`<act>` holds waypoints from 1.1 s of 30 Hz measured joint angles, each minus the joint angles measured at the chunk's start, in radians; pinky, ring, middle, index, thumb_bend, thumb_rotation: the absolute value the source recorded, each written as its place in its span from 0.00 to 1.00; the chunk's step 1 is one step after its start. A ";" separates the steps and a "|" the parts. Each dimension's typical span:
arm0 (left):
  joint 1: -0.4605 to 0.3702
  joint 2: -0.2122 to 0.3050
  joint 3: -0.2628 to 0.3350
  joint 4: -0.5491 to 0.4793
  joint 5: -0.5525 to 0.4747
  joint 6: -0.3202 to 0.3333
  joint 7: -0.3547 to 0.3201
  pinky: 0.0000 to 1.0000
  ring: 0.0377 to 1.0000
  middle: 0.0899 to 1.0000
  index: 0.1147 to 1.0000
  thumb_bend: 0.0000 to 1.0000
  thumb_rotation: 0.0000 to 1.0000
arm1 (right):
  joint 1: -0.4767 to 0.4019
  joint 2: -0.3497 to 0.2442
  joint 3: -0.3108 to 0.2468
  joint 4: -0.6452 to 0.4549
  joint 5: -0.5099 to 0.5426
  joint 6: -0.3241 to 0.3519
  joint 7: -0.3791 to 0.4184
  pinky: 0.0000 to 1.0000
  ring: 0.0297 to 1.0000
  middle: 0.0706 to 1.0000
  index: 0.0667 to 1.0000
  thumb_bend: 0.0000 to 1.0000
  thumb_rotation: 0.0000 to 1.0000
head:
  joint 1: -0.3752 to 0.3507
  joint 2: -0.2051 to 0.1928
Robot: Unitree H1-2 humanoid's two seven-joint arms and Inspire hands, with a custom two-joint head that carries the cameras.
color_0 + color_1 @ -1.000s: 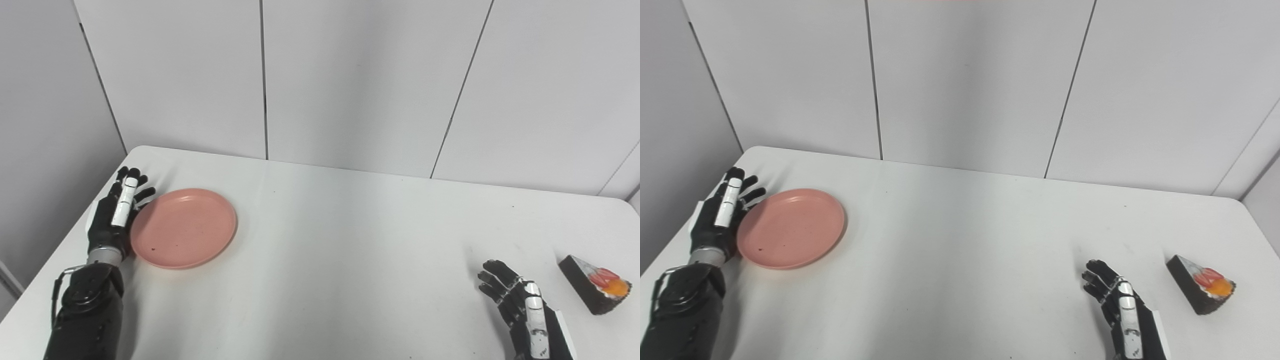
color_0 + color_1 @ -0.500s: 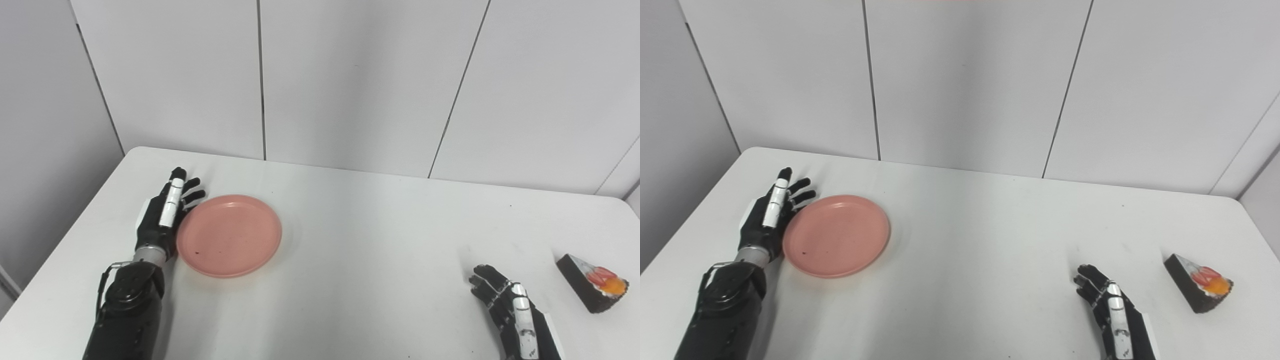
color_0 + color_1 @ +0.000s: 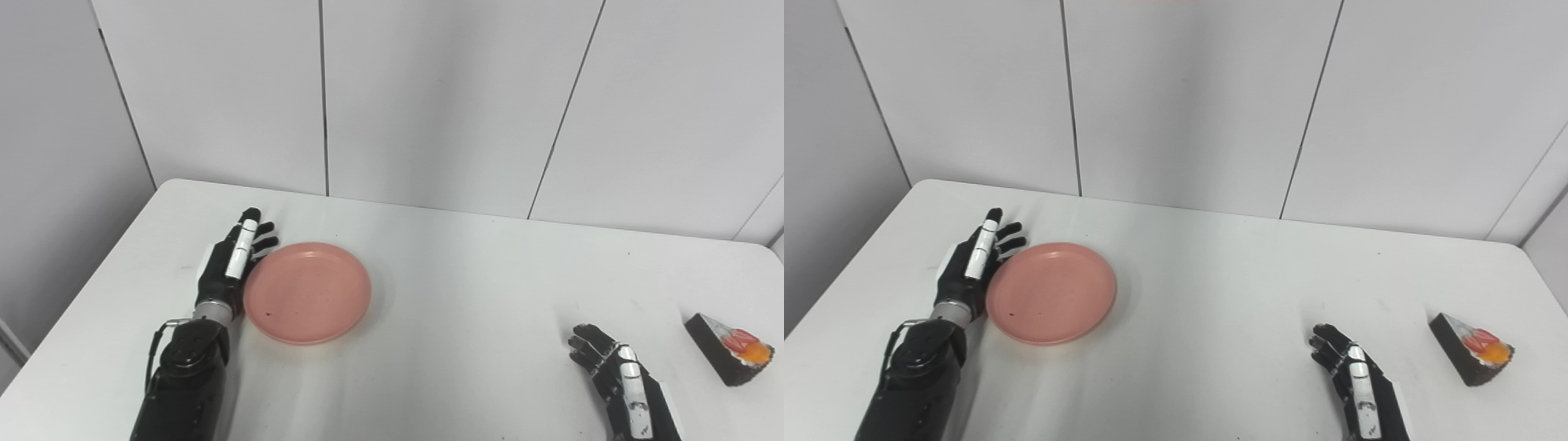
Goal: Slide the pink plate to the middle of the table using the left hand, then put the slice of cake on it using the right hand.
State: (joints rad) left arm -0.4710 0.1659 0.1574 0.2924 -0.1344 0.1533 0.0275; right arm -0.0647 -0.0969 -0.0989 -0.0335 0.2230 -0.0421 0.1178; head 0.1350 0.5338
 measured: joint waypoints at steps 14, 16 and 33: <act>0.037 -0.156 -0.044 -0.124 0.045 0.090 0.078 0.76 0.85 0.88 0.97 0.78 0.91 | 0.000 0.031 0.020 -0.008 -0.057 -0.013 -0.031 0.81 0.78 0.77 0.67 0.70 0.89 | -0.089 0.011; 0.045 -0.183 -0.044 -0.144 0.043 0.100 0.082 0.78 0.86 0.88 0.99 0.78 0.90 | 0.000 0.040 0.027 -0.018 -0.063 -0.012 -0.036 0.82 0.78 0.77 0.67 0.73 0.89 | -0.115 0.014; 0.104 -0.324 -0.026 -0.206 -0.069 0.078 0.077 0.96 0.96 0.97 1.00 0.75 0.84 | 0.004 0.086 0.074 -0.059 -0.137 0.006 -0.085 0.81 0.76 0.76 0.67 0.82 0.90 | -0.256 0.025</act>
State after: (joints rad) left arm -0.3671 -0.1585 0.1314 0.0866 -0.2031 0.2309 0.1045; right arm -0.0612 -0.0112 -0.0251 -0.0929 0.0864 -0.0365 0.0329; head -0.1211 0.5584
